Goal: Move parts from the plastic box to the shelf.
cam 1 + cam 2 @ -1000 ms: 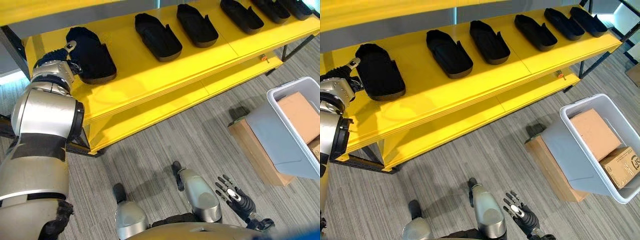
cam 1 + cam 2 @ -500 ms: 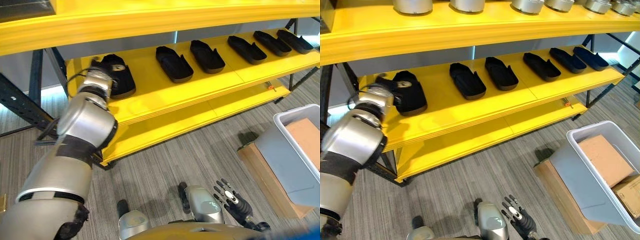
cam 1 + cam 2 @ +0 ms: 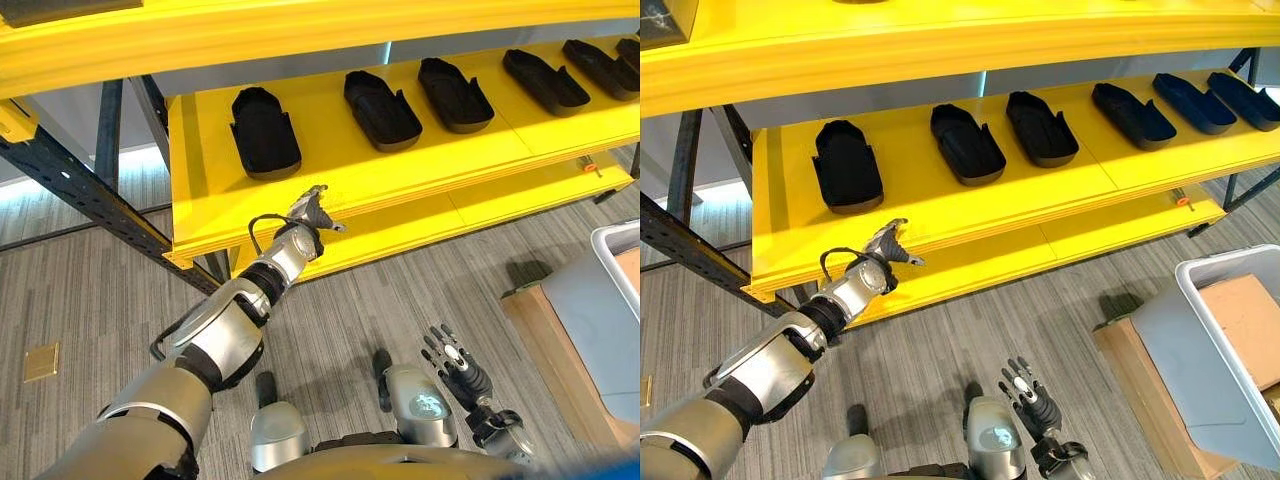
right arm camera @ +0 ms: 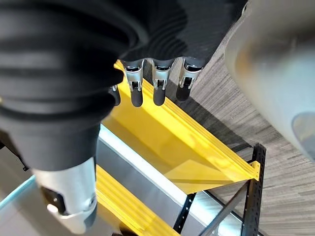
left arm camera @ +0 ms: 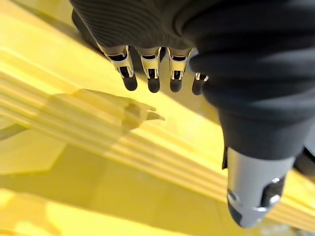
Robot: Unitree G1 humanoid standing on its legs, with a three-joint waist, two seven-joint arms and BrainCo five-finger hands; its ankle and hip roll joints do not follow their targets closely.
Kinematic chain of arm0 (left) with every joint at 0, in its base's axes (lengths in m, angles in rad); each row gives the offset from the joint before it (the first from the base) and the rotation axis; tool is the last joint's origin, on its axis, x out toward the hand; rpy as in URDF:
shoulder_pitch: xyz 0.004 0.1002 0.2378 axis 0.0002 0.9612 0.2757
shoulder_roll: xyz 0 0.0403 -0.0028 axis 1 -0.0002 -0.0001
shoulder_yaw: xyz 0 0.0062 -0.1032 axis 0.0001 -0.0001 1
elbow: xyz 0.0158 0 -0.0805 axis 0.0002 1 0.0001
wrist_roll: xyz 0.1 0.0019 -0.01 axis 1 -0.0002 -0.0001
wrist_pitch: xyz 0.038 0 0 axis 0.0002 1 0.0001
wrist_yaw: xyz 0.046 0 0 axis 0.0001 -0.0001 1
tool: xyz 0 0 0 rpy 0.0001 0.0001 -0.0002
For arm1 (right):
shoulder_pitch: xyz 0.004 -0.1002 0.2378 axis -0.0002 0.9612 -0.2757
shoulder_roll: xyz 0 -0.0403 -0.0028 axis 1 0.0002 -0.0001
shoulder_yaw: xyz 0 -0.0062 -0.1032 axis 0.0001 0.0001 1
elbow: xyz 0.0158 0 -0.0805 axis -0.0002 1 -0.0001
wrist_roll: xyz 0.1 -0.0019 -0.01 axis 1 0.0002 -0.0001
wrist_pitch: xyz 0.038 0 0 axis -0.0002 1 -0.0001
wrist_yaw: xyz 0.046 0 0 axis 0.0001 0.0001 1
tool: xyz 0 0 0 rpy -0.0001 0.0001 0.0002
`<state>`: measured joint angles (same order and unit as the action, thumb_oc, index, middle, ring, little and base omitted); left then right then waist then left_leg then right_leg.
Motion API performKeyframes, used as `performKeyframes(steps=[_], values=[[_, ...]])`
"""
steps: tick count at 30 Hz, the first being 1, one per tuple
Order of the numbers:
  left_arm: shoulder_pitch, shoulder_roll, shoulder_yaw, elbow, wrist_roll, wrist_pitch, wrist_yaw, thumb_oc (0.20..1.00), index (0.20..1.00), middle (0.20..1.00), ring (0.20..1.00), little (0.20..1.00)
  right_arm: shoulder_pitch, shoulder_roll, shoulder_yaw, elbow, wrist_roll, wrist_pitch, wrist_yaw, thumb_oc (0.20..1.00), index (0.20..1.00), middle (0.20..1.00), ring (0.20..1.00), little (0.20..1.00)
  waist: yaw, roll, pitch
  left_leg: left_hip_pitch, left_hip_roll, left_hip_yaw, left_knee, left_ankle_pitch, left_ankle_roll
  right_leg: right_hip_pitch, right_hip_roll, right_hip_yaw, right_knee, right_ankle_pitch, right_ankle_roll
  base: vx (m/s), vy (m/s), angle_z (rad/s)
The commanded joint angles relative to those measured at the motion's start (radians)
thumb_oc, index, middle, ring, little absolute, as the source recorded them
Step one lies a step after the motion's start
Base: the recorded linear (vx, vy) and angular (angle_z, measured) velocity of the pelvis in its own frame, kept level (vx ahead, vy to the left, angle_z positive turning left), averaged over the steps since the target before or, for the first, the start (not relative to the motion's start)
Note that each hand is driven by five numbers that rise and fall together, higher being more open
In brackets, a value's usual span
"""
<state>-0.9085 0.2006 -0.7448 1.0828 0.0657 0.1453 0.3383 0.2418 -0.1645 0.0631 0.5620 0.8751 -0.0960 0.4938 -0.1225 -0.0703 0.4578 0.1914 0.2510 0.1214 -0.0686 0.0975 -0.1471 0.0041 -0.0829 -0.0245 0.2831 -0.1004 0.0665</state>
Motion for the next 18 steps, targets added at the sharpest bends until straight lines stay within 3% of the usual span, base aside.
performKeyframes(steps=[1, 5, 8, 12, 16, 18], values=[[-0.068, 0.032, 0.068, 0.011, 0.060, -0.033, 0.068, 1.000, 1.000, 1.000, 1.000, 1.000, 0.006, 0.042, -0.017, -0.110, 0.034, -0.045, 0.001, 1.000, 1.000, 1.000, 1.000, 1.000, -0.033, -0.072, -0.017, 0.137, -0.020, -0.031, -0.019, -0.043, 0.087, 0.053, -0.031, -0.068, -0.214, 0.235, -0.053, -0.02, -0.046, 0.09], [0.014, 0.025, 0.103, -0.038, 0.068, -0.044, 0.054, 1.000, 1.000, 1.000, 1.000, 1.000, 0.003, 0.050, -0.027, -0.112, 0.042, -0.050, -0.006, 1.000, 1.000, 1.000, 1.000, 1.000, -0.033, -0.071, -0.051, 0.118, -0.016, -0.036, -0.019, -0.042, 0.089, 0.058, -0.033, -0.071, -0.236, 0.234, -0.057, -0.03, -0.042, 0.04], [0.157, 0.055, 0.143, -0.195, 0.081, -0.063, -0.013, 1.000, 1.000, 1.000, 1.000, 1.000, -0.011, 0.059, -0.047, -0.092, 0.037, -0.051, -0.010, 1.000, 1.000, 1.000, 1.000, 1.000, -0.035, -0.064, -0.098, 0.092, -0.010, -0.041, -0.019, -0.038, 0.093, 0.055, -0.033, -0.070, -0.257, 0.232, -0.059, -0.03, -0.034, 0.02], [0.588, 0.097, 0.329, -0.645, -0.038, -0.072, -0.222, 1.000, 1.000, 1.000, 1.000, 1.000, -0.042, 0.048, -0.087, -0.075, 0.031, -0.032, -0.014, 1.000, 1.000, 1.000, 1.000, 1.000, -0.013, -0.049, -0.168, 0.039, 0.004, -0.036, -0.019, -0.021, 0.106, 0.044, -0.036, -0.058, -0.286, 0.239, -0.061, -0.06, -0.011, 0.03], [0.835, 0.226, 0.360, -0.930, -0.092, -0.065, -0.340, 1.000, 1.000, 1.000, 1.000, 1.000, -0.074, 0.044, -0.083, -0.060, 0.023, -0.015, -0.036, 1.000, 1.000, 1.000, 1.000, 1.000, 0.005, -0.041, -0.222, 0.004, 0.016, -0.019, -0.019, -0.011, 0.116, 0.036, -0.036, -0.052, -0.307, 0.238, -0.063, -0.03, 0.028, 0.06], [0.955, 0.219, 0.407, -1.035, -0.205, -0.081, -0.396, 1.000, 1.000, 1.000, 1.000, 1.000, -0.106, 0.065, -0.077, -0.036, 0.017, 0.001, -0.054, 1.000, 1.000, 1.000, 1.000, 1.000, 0.015, -0.031, -0.257, -0.014, 0.021, -0.012, -0.019, -0.005, 0.121, 0.033, -0.036, -0.049, -0.311, 0.234, -0.060, -0.10, 0.099, 0.15]])
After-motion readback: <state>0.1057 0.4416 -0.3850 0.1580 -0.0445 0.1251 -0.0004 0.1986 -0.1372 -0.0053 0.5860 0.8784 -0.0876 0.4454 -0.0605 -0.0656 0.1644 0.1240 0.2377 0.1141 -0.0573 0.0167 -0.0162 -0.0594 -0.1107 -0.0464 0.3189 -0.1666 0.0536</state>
